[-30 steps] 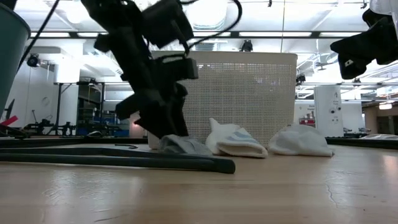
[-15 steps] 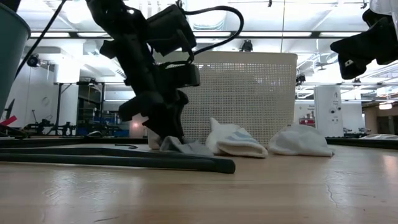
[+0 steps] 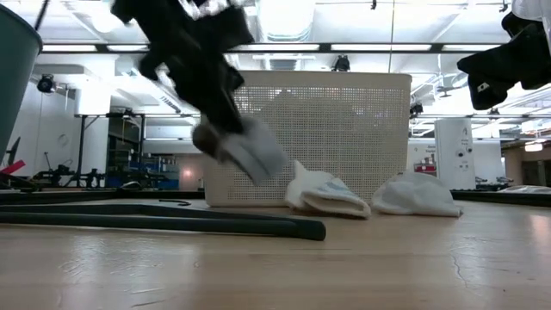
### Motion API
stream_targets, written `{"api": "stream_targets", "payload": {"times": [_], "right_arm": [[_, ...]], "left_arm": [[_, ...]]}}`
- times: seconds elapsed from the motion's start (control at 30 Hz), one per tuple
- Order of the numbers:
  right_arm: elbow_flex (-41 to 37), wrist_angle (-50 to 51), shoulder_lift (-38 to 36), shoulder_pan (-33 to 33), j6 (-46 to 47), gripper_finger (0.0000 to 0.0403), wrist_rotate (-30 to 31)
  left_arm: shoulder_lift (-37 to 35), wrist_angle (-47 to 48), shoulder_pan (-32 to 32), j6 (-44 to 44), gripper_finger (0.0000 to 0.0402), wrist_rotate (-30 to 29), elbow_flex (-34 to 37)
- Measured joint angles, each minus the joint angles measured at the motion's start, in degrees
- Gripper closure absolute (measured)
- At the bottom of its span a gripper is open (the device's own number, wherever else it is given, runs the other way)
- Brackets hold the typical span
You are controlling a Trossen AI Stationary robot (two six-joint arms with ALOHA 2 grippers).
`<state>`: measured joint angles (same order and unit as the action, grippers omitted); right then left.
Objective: Pick & Place Cloths
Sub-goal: Put the gray sock into the blue bin
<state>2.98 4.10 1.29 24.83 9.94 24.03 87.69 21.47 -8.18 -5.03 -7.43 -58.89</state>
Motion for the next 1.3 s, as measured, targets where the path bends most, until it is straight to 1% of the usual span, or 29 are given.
{"api": "stream_targets", "payload": {"times": [0.1,0.27,0.4,0.53,0.67,0.87,1.0,1.1,1.3], "right_arm": [[0.0,0.0,0.0,0.0,0.0,0.0394,0.0],[0.0,0.0,0.1,0.0,0.0,0.0394,0.0],[0.0,0.0,0.0,0.0,0.0,0.0394,0.0],[0.0,0.0,0.0,0.0,0.1,0.0394,0.0],[0.0,0.0,0.0,0.0,0.1,0.0394,0.0],[0.0,0.0,0.0,0.0,0.0,0.0394,0.0],[0.0,0.0,0.0,0.0,0.1,0.0394,0.0],[0.0,0.0,0.0,0.0,0.0,0.0394,0.0],[0.0,0.0,0.0,0.0,0.1,0.0394,0.0]], "left_arm": [[-5.0,4.9,-1.8,2.2,0.0389,0.0,0.0],[-13.5,13.0,-5.6,9.6,0.0387,0.8,0.0],[-19.4,17.0,-9.6,15.8,0.0386,5.5,0.0],[-24.3,18.1,-14.2,23.1,0.0388,11.7,0.0],[-27.4,19.5,-19.6,31.9,0.0387,13.0,0.0],[-27.3,20.7,-27.8,42.5,0.0386,12.0,0.1],[-25.8,21.1,-31.8,47.5,0.0386,9.2,0.1],[-24.2,21.2,-34.5,51.7,0.0385,7.3,0.1],[-19.3,21.2,-38.7,59.1,0.0384,6.8,0.1]]}}
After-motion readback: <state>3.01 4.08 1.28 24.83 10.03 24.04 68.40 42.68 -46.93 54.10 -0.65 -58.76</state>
